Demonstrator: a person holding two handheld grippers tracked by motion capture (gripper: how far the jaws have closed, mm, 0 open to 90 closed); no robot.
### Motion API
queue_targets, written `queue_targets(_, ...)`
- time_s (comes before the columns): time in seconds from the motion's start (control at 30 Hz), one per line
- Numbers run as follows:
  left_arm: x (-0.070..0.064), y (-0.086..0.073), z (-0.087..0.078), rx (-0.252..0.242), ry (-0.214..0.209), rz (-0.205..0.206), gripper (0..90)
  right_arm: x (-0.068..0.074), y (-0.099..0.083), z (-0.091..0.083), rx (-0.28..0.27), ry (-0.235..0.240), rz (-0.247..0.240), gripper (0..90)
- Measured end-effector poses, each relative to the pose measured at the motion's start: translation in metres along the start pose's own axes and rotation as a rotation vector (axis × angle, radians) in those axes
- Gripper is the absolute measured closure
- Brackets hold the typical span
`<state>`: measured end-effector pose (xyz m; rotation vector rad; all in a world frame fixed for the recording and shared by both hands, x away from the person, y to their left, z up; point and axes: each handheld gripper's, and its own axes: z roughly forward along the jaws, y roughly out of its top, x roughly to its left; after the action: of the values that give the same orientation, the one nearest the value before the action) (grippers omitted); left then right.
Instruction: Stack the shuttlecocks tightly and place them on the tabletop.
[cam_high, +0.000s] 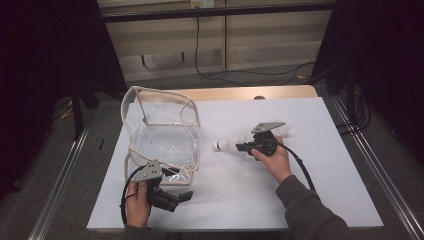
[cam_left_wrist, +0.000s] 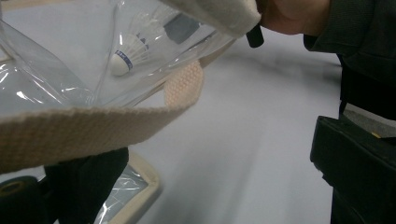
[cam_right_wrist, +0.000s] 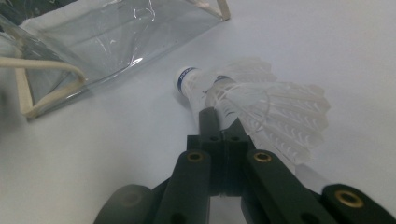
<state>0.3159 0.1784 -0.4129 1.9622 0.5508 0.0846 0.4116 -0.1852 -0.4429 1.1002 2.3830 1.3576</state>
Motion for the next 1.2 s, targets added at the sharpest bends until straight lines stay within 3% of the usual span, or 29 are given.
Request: queue_targets(1.2,0.0000,0.0001,0.0003,-0.002,0.002,-0.002,4.5,0.0010,-0.0009,0.0074,0.007,0.016,-0.010,89.3)
